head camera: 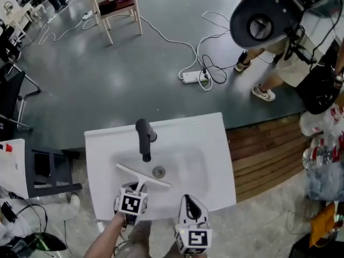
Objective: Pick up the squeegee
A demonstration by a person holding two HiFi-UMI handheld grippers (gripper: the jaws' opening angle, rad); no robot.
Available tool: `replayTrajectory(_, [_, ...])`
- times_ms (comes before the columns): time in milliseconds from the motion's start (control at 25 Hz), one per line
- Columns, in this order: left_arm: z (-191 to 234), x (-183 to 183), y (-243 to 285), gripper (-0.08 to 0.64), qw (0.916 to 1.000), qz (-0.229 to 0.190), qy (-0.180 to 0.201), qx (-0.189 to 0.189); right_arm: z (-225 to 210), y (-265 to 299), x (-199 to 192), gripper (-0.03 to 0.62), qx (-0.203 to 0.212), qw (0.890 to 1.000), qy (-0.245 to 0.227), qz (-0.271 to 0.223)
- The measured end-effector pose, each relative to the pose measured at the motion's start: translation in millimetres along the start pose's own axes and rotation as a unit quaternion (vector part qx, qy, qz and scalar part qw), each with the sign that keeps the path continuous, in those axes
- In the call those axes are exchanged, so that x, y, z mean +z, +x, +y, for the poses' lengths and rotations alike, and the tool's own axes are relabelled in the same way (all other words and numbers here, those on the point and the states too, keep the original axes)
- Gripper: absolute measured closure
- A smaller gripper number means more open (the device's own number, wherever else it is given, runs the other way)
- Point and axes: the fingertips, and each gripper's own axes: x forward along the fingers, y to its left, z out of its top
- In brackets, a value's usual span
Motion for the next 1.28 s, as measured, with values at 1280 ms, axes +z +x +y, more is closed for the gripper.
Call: replayTrajectory(1280, [-19.6,35.3,-223.5,0.486,0.972,-0.212,-0.09,0.045,67.5,-101.5,106.5,0.594,0.08,0.985,-0.108,-0.105])
